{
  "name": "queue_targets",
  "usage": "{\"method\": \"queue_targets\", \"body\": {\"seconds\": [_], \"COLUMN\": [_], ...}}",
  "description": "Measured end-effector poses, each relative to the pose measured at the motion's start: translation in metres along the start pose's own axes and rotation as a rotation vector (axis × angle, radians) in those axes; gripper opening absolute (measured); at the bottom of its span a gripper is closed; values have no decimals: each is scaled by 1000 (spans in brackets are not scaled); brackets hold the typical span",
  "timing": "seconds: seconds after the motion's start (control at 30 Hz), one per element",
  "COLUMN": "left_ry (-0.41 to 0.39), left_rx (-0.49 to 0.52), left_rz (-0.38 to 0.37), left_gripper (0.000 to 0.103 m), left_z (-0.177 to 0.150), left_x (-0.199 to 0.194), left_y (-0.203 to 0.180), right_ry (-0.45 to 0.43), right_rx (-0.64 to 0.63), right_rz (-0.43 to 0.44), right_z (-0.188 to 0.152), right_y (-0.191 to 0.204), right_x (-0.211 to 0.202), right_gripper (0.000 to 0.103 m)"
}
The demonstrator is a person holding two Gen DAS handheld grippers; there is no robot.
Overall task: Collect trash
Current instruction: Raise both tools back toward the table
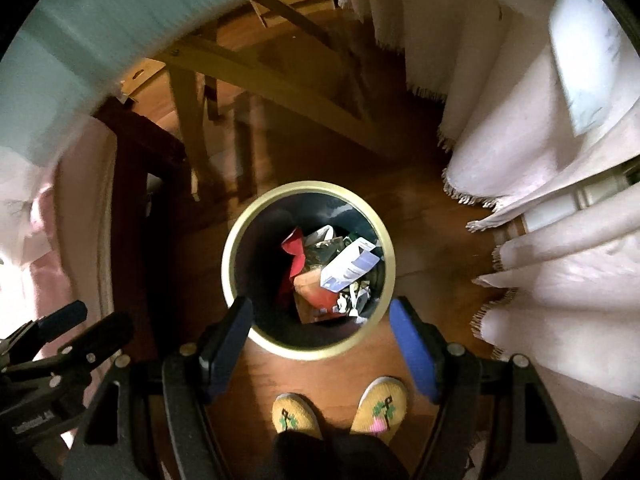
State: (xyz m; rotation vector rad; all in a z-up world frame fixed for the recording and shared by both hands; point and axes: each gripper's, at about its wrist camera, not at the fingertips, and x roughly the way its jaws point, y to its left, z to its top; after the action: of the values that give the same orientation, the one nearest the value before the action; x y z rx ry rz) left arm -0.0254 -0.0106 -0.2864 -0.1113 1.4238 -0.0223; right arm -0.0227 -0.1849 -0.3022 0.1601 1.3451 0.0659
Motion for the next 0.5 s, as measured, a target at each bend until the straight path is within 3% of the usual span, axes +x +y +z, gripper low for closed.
{"method": "queue_targets", "body": {"seconds": [0.5], "left_ry": [-141], "left_rx": [41], "left_rz": [-16], "left_gripper": [89], "left_z": [7], "left_x": [-204], "left_y": [36], "right_ry": [-120], "right_rx": [-28], "right_rz": [17], "right_z": [2], "right_y": [67], "right_x": [-185], "right_gripper": [72]}}
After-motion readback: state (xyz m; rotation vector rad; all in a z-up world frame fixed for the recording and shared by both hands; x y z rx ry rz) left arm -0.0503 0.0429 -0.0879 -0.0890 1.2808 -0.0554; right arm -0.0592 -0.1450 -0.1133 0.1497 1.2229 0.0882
